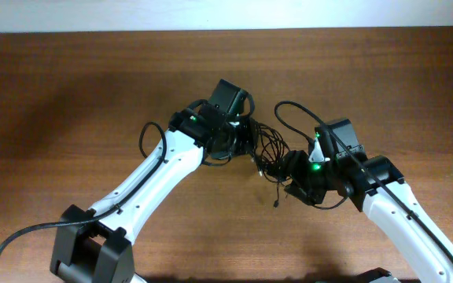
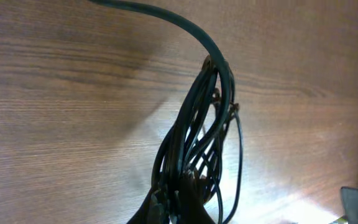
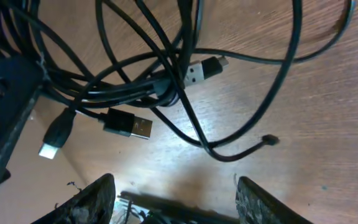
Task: Untangle cables
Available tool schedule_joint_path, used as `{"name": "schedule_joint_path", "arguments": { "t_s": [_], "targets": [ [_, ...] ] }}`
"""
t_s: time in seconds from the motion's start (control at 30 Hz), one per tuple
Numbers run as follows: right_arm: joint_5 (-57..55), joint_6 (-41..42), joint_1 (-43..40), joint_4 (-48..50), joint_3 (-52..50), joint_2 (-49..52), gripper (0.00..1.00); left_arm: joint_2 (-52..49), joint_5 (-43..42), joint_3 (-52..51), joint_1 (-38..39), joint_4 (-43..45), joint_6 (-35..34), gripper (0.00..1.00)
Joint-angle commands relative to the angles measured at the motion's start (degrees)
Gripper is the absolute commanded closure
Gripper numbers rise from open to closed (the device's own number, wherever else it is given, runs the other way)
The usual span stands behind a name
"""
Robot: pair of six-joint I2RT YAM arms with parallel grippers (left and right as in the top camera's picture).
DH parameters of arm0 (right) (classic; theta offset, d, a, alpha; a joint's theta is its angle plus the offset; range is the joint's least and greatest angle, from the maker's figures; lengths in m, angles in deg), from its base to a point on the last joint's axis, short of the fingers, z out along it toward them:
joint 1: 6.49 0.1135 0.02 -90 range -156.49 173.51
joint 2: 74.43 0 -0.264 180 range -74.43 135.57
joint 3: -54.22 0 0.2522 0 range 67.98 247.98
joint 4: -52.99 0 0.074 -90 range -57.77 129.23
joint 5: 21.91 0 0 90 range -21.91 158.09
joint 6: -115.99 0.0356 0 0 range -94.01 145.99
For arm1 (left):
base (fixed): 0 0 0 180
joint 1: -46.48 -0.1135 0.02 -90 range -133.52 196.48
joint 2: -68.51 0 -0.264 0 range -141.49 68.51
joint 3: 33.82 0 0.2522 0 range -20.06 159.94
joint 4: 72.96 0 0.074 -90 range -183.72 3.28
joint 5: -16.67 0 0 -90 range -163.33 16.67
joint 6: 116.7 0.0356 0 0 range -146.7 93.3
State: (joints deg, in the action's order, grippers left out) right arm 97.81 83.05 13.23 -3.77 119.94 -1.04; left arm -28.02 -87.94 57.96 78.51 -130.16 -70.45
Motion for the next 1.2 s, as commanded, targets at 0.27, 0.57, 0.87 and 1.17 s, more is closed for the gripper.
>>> {"name": "schedule_joint_path", "arguments": {
  "t_s": [0.27,0.57,0.87,1.17],
  "targets": [
    [-4.04,11.37,-0.20,8.87,1.07,12.22,0.96,2.67,-9.92,1.44,-0.13,4.00,-4.70,1.00],
    [-26.53,-16.92,-16.41,-12.26,3.04,-4.44,0.96,17.97,9.18,1.42,-0.79,-7.48,1.66,1.00],
    [26.93,-26.62,-19.37,-7.96,9.99,-18.88,0.96,17.73,16.90,1.42,1.97,-4.04,0.92,1.00],
    [-6.23,-32.74,-14.12,-20.15,9.97,-3.23,0.93,23.69,11.10,1.42,8.31,12.61,18.18,1.00]
  ]
}}
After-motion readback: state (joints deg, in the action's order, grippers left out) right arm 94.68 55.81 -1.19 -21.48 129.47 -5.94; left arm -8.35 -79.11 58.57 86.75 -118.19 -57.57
